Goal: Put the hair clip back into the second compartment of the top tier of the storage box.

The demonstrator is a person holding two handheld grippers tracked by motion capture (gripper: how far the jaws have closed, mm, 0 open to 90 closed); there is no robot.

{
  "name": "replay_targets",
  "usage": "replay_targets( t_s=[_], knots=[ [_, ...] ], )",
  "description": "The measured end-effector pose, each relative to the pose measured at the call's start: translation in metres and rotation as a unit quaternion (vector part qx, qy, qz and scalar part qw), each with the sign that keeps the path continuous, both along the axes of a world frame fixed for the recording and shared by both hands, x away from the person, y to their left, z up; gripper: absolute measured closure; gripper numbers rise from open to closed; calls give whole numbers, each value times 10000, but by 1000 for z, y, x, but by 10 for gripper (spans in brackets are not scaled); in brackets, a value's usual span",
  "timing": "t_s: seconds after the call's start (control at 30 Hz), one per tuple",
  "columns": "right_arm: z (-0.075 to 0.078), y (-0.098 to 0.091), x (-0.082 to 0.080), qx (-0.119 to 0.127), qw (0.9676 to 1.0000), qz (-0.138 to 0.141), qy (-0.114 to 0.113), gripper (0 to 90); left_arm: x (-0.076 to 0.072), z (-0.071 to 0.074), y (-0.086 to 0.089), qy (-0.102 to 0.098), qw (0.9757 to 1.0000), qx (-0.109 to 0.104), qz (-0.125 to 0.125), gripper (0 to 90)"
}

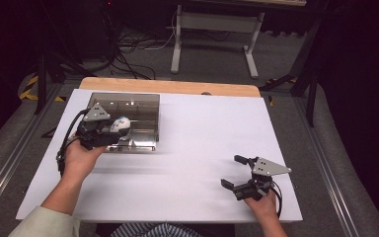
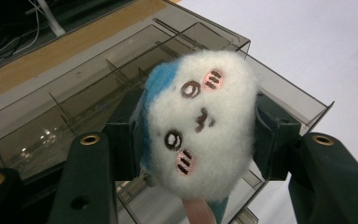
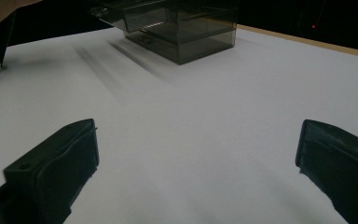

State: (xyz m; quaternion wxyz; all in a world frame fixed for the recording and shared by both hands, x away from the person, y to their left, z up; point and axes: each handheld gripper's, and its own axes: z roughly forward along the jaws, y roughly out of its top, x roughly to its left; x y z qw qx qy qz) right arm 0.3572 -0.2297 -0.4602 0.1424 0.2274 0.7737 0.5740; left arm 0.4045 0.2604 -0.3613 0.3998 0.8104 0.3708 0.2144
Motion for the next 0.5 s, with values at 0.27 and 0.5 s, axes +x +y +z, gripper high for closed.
replay_targets(
  t_s=[0.27,0.5],
  knots=[
    [0,0,0,5,10000,-4,0,0,5,-1,1,55,9999,66,101,454],
    [0,0,0,7,10000,-3,1,0,8,-3,1,92,9997,116,168,453]
  ],
)
